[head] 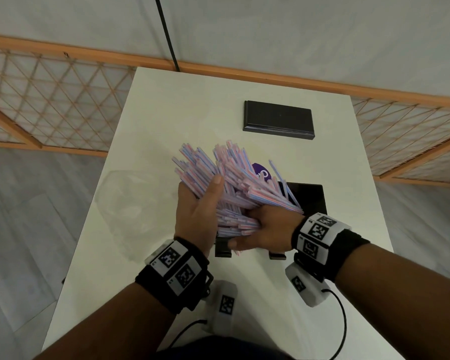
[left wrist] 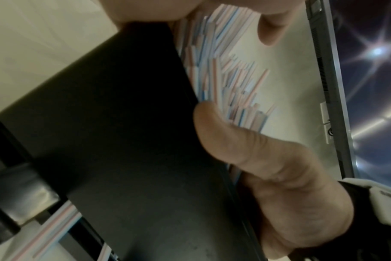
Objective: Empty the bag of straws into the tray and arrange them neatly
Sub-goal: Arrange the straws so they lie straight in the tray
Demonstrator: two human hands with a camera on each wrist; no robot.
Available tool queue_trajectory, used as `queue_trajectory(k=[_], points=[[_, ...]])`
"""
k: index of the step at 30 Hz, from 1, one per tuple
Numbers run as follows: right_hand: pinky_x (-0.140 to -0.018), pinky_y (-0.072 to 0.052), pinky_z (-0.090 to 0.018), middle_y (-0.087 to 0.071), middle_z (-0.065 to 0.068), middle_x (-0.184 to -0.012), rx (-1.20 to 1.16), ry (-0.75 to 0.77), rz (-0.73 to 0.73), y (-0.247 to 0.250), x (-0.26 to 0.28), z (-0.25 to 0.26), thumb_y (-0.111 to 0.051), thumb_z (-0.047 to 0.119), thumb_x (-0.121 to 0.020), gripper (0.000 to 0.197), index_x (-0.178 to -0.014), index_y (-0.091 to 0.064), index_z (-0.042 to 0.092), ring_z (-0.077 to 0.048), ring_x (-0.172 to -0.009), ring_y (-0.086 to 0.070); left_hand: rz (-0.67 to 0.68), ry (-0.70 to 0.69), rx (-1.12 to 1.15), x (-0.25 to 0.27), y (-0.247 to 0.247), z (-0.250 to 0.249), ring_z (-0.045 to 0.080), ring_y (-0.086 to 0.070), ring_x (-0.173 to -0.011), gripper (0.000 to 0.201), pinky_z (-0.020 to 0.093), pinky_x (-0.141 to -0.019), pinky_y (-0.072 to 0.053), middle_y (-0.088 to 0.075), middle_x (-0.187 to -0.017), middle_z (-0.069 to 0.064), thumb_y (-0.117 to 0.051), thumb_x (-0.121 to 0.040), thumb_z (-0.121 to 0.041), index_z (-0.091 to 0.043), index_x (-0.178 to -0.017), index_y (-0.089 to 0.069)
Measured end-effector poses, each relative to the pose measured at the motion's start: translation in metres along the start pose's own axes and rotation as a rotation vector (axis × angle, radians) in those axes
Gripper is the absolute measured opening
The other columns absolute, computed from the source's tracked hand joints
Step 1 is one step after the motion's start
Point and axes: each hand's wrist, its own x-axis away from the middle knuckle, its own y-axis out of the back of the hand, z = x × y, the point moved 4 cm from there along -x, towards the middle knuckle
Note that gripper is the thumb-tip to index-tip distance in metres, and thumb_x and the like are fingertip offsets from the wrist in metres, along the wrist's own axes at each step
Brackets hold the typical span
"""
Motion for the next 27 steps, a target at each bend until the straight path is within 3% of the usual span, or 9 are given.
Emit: queue_trajectory(k=[3, 5, 8, 11, 16, 20, 22, 24, 27], points=[[-0.096, -0.050, -0.034, -0.067, 0.017, -0.103, -0.027, -0.003, 0.008, 0.004, -0.005, 0.001, -0.065, 0.083, -0.055, 0.070, -0.107, -0.066, 0.037, -0.007, -0.098, -0.062, -0.003, -0.014, -0.010, 0.000, 0.000, 0.001, 0.008, -0.070, -0.110, 0.053, 0.027, -0.088, -0.055, -0.070, -0.121, -0.006, -0.068, -0.077, -0.052, -0.029, -0.124, -0.057], [-0.092, -0.053, -0.037, -0.067, 0.015, -0.099, -0.012, -0.019, 0.019, 0.007, -0.008, 0.000, -0.067, 0.083, -0.050, 0.069, -0.100, -0.062, 0.035, -0.007, -0.093, -0.064, -0.013, -0.017, -0.018, -0.001, 0.000, 0.001, 0.010, -0.069, -0.112, 0.060, 0.032, -0.092, -0.056, -0.070, -0.123, -0.005, -0.071, -0.076, -0.051, -0.025, -0.128, -0.056], [-0.101, -0.047, -0.032, -0.065, 0.019, -0.110, 0.016, 0.009, 0.056, 0.006, -0.010, 0.005, -0.074, 0.075, -0.056, 0.068, -0.112, -0.059, 0.040, -0.005, -0.105, -0.060, -0.019, -0.010, -0.035, -0.001, 0.001, 0.003, 0.017, -0.069, -0.113, 0.068, 0.047, -0.099, -0.055, -0.071, -0.123, 0.000, -0.075, -0.075, -0.052, -0.018, -0.130, -0.056], [-0.105, -0.044, -0.030, -0.067, 0.025, -0.114, -0.013, 0.053, 0.083, 0.003, -0.013, 0.011, -0.076, 0.078, -0.050, 0.078, -0.120, -0.057, 0.050, 0.000, -0.110, -0.060, -0.010, -0.012, -0.050, -0.001, 0.001, 0.004, 0.024, -0.070, -0.112, 0.075, 0.053, -0.097, -0.056, -0.071, -0.123, 0.006, -0.080, -0.072, -0.051, -0.011, -0.131, -0.055], [-0.106, -0.044, -0.029, -0.067, 0.022, -0.116, 0.035, 0.136, 0.011, 0.007, -0.015, 0.020, -0.082, 0.068, -0.058, 0.070, -0.119, -0.058, 0.044, -0.001, -0.110, -0.060, 0.011, -0.037, -0.071, 0.000, 0.001, 0.004, 0.024, -0.071, -0.112, 0.079, 0.052, -0.096, -0.057, -0.071, -0.124, 0.009, -0.084, -0.071, -0.045, -0.006, -0.133, -0.053], [-0.112, -0.036, -0.024, -0.056, 0.021, -0.135, 0.025, 0.267, -0.122, 0.009, -0.012, 0.028, -0.084, 0.065, -0.060, 0.088, -0.136, -0.049, 0.038, -0.002, -0.127, -0.050, 0.015, -0.079, -0.139, -0.002, 0.003, 0.005, 0.020, -0.068, -0.118, 0.080, 0.049, -0.102, -0.053, -0.069, -0.128, 0.004, -0.084, -0.071, -0.051, -0.010, -0.133, -0.053], [-0.104, -0.043, -0.022, -0.061, 0.023, -0.122, -0.006, 0.261, -0.162, 0.013, -0.009, 0.029, -0.085, 0.061, -0.062, 0.071, -0.123, -0.056, 0.038, -0.001, -0.114, -0.057, 0.031, -0.090, -0.198, -0.006, 0.007, 0.011, 0.023, -0.066, -0.122, 0.086, 0.048, -0.103, -0.052, -0.067, -0.131, 0.005, -0.084, -0.070, -0.058, -0.012, -0.135, -0.053], [-0.099, -0.049, -0.028, -0.063, 0.019, -0.115, 0.014, 0.227, -0.166, 0.014, -0.004, 0.025, -0.083, 0.063, -0.062, 0.063, -0.114, -0.056, 0.040, -0.005, -0.107, -0.061, 0.036, -0.095, -0.282, -0.008, 0.010, 0.018, 0.023, -0.066, -0.121, 0.091, 0.047, -0.102, -0.053, -0.067, -0.130, 0.004, -0.084, -0.066, -0.066, -0.015, -0.135, -0.053], [-0.099, -0.048, -0.029, -0.064, 0.010, -0.122, 0.033, 0.214, -0.185, 0.013, 0.008, 0.014, -0.084, 0.058, -0.065, 0.072, -0.125, -0.055, 0.029, -0.011, -0.111, -0.060, 0.043, -0.090, -0.305, -0.006, 0.011, 0.020, 0.020, -0.066, -0.121, 0.089, 0.046, -0.103, -0.053, -0.068, -0.130, 0.002, -0.086, -0.067, -0.061, -0.015, -0.135, -0.053]])
